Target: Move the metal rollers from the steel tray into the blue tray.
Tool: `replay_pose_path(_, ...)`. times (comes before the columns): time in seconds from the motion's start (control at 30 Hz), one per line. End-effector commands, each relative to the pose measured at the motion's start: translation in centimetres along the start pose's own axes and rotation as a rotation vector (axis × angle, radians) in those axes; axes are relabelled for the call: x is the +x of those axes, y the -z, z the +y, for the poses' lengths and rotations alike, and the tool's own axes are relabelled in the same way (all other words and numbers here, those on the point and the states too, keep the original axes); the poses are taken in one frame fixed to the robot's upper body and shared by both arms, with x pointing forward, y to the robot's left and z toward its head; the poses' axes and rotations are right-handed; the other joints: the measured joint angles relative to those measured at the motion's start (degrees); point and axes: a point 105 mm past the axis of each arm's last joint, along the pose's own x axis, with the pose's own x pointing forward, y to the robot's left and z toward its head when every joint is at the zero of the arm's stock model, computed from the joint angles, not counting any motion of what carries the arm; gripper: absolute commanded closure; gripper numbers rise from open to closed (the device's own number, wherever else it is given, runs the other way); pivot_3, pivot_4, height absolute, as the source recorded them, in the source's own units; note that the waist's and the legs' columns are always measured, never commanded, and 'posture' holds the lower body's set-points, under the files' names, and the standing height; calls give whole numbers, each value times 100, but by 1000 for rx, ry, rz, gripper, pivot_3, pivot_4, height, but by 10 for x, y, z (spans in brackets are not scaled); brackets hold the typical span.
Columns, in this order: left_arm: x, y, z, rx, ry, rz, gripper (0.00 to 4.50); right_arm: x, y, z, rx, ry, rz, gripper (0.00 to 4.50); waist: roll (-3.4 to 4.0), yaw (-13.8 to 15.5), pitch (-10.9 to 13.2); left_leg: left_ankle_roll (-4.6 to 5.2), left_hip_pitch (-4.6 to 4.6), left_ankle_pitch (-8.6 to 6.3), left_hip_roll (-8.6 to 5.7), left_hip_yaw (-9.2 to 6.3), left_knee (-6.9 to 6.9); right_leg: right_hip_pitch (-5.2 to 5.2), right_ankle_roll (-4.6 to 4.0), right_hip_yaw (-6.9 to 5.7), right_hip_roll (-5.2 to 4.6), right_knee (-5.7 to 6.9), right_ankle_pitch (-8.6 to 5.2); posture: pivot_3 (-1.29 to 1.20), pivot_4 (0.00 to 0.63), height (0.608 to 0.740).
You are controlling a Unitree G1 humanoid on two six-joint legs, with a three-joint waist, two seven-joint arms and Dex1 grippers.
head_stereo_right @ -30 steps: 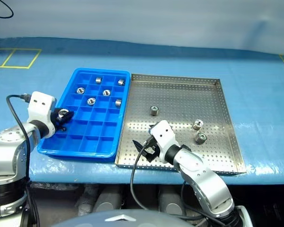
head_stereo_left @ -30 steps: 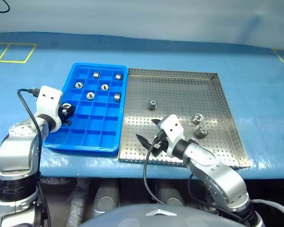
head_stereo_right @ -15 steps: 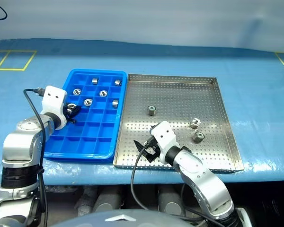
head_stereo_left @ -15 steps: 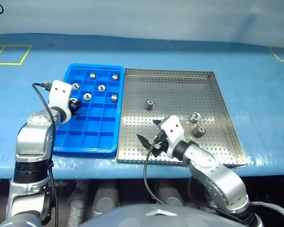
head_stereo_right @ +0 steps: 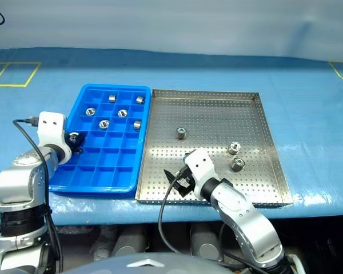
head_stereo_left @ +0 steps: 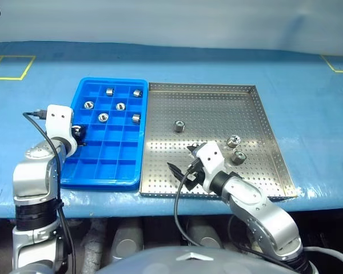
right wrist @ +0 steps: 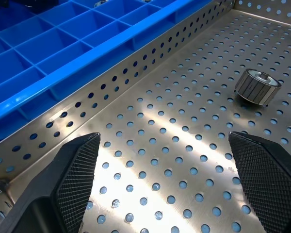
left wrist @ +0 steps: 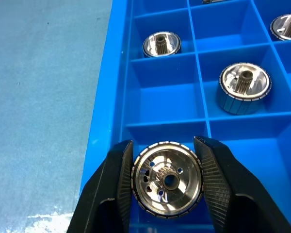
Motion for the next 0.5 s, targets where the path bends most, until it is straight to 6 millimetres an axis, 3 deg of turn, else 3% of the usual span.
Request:
replay_pose_path(0.03, -3, -3, 3, -15, -28, -26, 2788, 0, -16, 6, -28, -38, -64, 0, 0, 0, 0, 0, 3, 0, 0, 0, 0, 1, 0, 0, 0, 1, 0, 62, 150, 740)
replay_pose_path(0.17, 1, -5, 0, -19, -15, -27, 2788, 1, -17, 4, -34, -37, -65, 0, -1, 14, 0, -1, 4, 0, -1, 1, -1, 3, -1, 1, -1, 0, 1, 61, 150, 740)
replay_pose_path(0.43, 0, -35, -15, 18, 35, -125, 147, -2, -15, 3, -25, -15, -62, 0, -1, 19, 0, -4, 4, 3, 0, -1, -2, 3, -2, 0, 1, 0, 3, 25, 150, 740)
replay_pose_path(0.5, -2, -49, -26, 22, 83, -193, 36, -3, -15, 3, -22, -10, -64, 0, -1, 21, 0, -4, 4, 3, -1, -1, -2, 3, -2, 0, 0, 0, 3, 19, 150, 740)
